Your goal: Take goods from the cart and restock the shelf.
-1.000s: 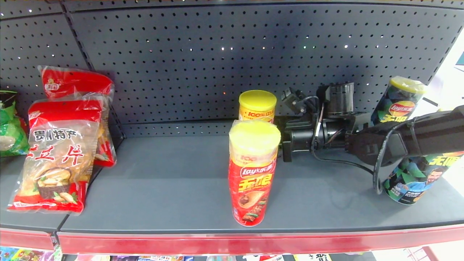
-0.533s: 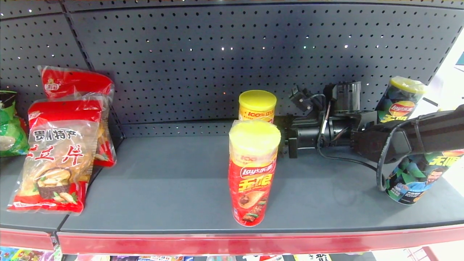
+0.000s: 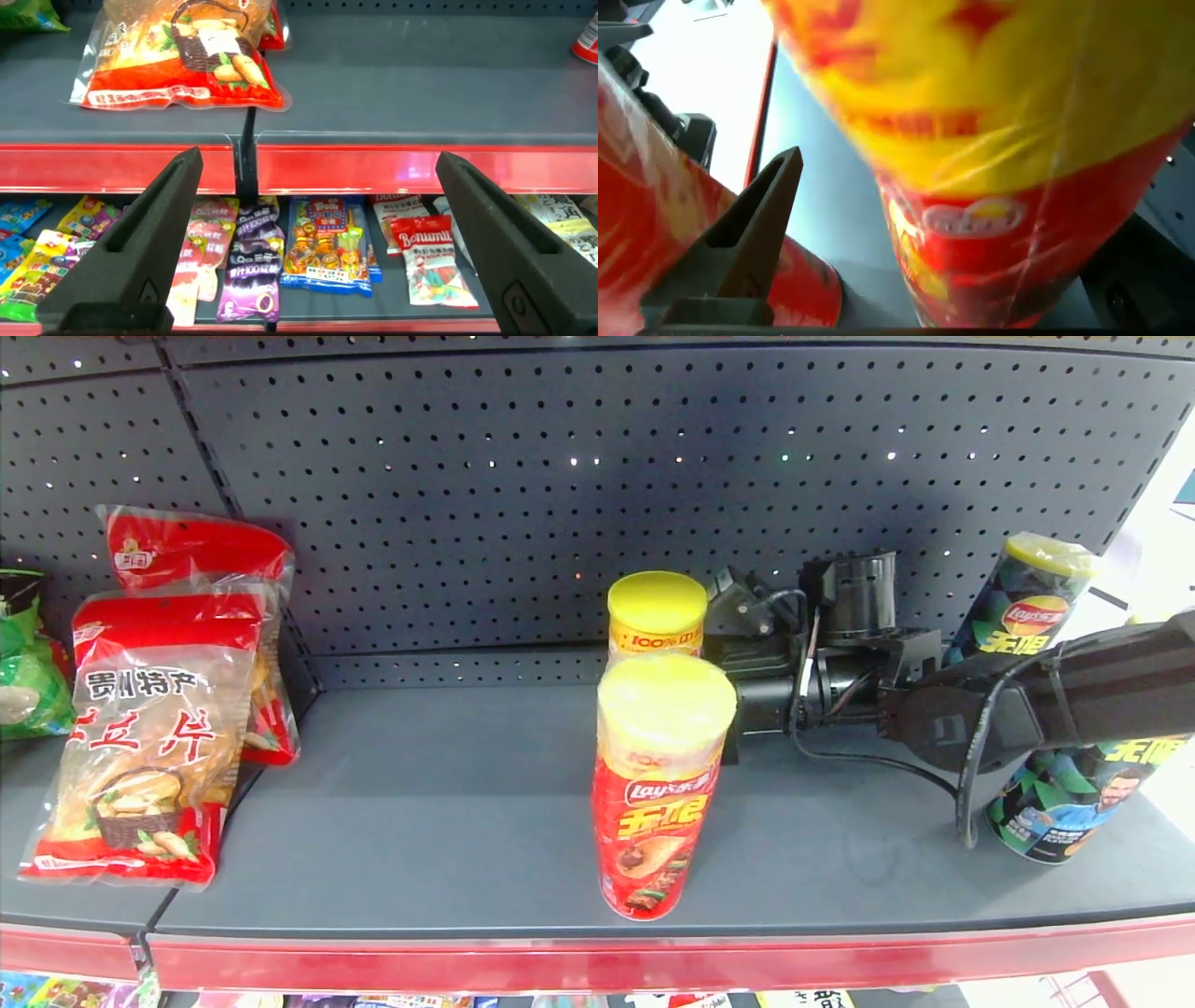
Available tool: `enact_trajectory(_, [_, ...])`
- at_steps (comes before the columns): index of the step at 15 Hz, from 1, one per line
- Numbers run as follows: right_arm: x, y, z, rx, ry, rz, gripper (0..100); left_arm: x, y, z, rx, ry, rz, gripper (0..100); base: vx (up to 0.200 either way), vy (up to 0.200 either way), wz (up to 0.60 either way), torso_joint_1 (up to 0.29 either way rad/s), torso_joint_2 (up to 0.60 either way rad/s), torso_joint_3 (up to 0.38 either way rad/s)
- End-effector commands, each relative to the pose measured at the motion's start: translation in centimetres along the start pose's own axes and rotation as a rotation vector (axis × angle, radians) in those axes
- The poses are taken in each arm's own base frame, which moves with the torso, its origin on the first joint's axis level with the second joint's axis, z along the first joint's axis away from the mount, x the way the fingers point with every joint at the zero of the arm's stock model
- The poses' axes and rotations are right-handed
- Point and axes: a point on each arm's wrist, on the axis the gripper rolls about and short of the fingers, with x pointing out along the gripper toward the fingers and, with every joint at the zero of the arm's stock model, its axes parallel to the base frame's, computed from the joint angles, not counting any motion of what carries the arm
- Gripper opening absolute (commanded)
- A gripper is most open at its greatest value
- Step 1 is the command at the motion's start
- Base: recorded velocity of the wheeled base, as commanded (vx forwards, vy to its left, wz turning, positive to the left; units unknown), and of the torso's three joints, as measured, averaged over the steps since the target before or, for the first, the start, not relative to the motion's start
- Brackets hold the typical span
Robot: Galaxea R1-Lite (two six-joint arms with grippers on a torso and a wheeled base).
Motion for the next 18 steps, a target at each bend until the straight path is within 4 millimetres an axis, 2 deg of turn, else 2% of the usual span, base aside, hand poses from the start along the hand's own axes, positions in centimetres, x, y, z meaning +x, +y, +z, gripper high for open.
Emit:
enact_trajectory(1, [0.2,0.2,0.0,0.003,0.003,0.008,100,0.0,0.0,0.0,0.0,0.001,0.0,100,0.0,0.0,0.0,0.0,0.0,0.0])
enact_trajectory(9, [0.6,0.0,-0.9,0.031,0.028,0.008,100,0.0,0.0,0.0,0.0,0.001,0.0,100,0.0,0.0,0.0,0.0,0.0,0.0])
enact_trajectory(16, [-0.6,-1.7,-1.6,0.043,0.028,-0.042,100,0.0,0.0,0.0,0.0,0.001,0.0,100,0.0,0.0,0.0,0.0,0.0,0.0])
enact_trajectory(18, [-1.9,-2.7,-2.0,0.055,0.029,-0.08,100,0.0,0.0,0.0,0.0,0.001,0.0,100,0.0,0.0,0.0,0.0,0.0,0.0])
